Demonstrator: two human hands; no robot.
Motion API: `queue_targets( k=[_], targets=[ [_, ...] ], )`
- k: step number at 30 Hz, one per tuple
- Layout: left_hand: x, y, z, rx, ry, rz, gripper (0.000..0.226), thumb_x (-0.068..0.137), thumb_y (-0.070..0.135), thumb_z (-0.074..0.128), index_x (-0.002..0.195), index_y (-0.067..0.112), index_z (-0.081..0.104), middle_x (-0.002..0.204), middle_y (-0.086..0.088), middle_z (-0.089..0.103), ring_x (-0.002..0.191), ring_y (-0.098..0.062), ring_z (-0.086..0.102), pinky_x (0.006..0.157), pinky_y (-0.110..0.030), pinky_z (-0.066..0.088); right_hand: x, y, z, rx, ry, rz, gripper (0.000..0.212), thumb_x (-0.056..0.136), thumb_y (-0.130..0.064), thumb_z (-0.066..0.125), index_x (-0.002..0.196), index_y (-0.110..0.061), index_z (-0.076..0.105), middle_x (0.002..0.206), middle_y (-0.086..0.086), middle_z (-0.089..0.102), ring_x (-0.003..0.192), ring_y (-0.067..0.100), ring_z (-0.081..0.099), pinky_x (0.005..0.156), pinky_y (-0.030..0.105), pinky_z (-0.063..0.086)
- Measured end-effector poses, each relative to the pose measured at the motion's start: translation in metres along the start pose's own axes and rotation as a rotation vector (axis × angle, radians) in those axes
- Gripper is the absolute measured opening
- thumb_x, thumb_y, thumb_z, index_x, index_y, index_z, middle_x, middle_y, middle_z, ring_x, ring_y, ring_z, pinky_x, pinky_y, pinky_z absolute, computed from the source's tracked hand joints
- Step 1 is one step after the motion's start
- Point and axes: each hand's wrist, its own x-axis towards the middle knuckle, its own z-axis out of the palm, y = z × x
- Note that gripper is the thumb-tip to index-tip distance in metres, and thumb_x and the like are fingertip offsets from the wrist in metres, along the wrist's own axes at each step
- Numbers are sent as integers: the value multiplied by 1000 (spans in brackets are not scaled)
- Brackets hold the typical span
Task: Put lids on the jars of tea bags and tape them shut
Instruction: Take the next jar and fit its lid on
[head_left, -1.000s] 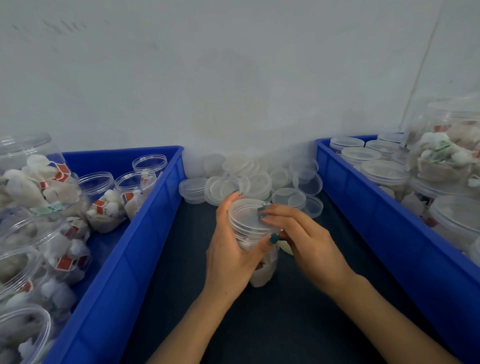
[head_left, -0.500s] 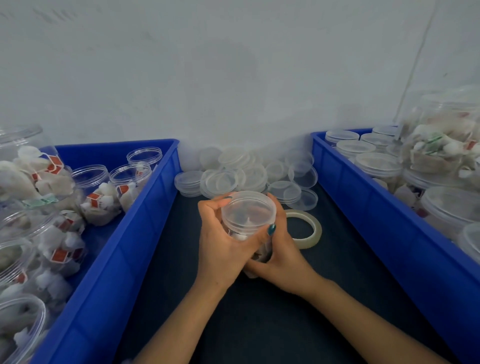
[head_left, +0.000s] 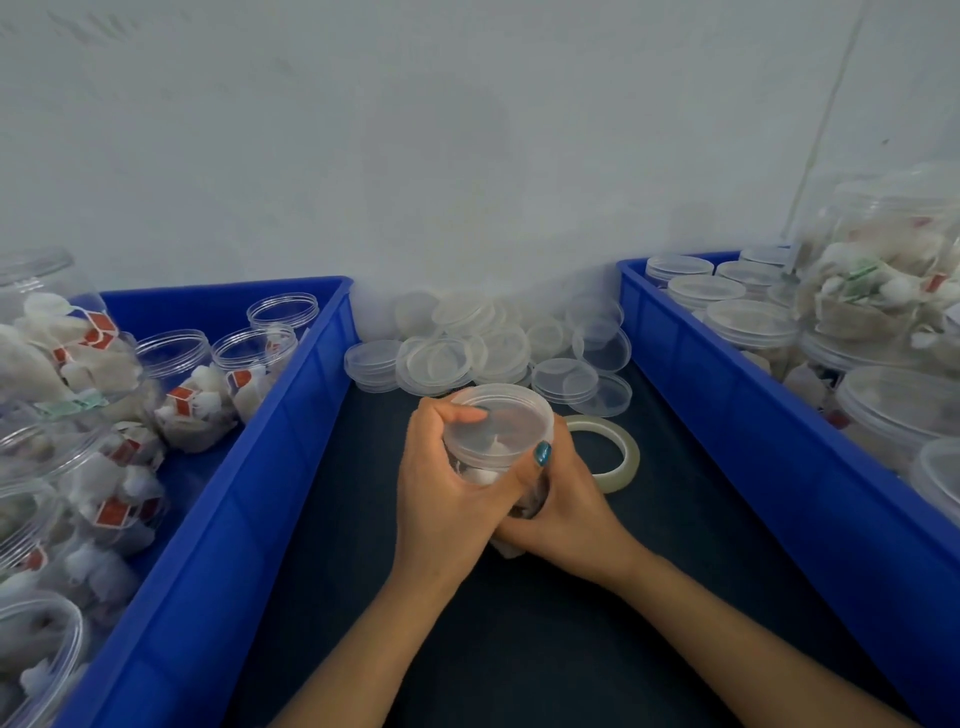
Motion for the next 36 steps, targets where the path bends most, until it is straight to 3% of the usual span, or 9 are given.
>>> queue_targets(
  k=[7,11,13,16,19,23,27,30,36],
  targets=[
    [14,-6,-17,-318,-203,-192,56,73,56,74,116,23,60,113,7,71,106,-12,68,85,-22,54,6,-14,-16,413,-136,257,80,60,-30,83,132,-21,50,125,-5,69,119,14,64,93,27,54],
    [14,-13,-23,-381,-277,-289,65,76,65,65,123,21,60,118,-6,70,108,-27,68,94,-46,56,4,-17,-14,613,-261,357,71,59,-38,86,124,-20,64,114,7,73,107,24,69,88,33,57],
    [12,-13,-23,-437,-304,-309,61,84,60,53,132,22,58,122,-7,70,112,-27,67,96,-44,56,3,-19,-14,696,-298,400,71,52,-54,91,114,-23,72,106,7,75,99,22,72,83,34,59],
    [14,-7,-22,-418,-269,-274,72,85,59,52,145,20,49,139,-5,62,128,-27,59,106,-45,47,4,-25,-12,558,-140,322,68,59,-45,87,119,-24,64,109,2,76,101,17,72,81,27,58],
    [20,3,-16,-374,-200,-254,114,57,79,75,146,14,46,141,0,59,130,-22,57,105,-39,49,3,-31,-4,124,113,101,64,70,-30,87,125,-39,55,116,-17,70,107,4,67,84,20,55],
    [15,2,-13,-278,-172,-164,99,52,85,75,134,34,53,127,19,65,117,-4,63,88,-18,53,-3,-33,4,-405,241,-27,83,66,-51,84,140,-40,47,126,-22,60,117,2,58,93,32,54],
    [20,0,-23,-311,-174,-177,94,52,77,81,131,34,55,123,9,71,114,-13,68,90,-28,57,0,-30,-3,132,-121,105,62,73,-30,83,130,-30,57,120,-9,70,110,12,68,92,31,55],
    [23,1,-30,-391,-291,-212,100,58,76,79,139,27,49,131,2,68,119,-23,66,96,-43,56,1,-32,-8,460,-277,266,45,72,-37,76,114,-24,67,107,0,75,100,16,72,82,26,56],
    [25,-5,-29,-372,-165,-268,76,68,62,76,134,29,55,135,11,64,128,-13,58,113,-52,40,3,-31,-6,37,87,74,63,72,-32,87,127,-39,56,117,-18,69,109,4,66,87,24,56]
  ],
)
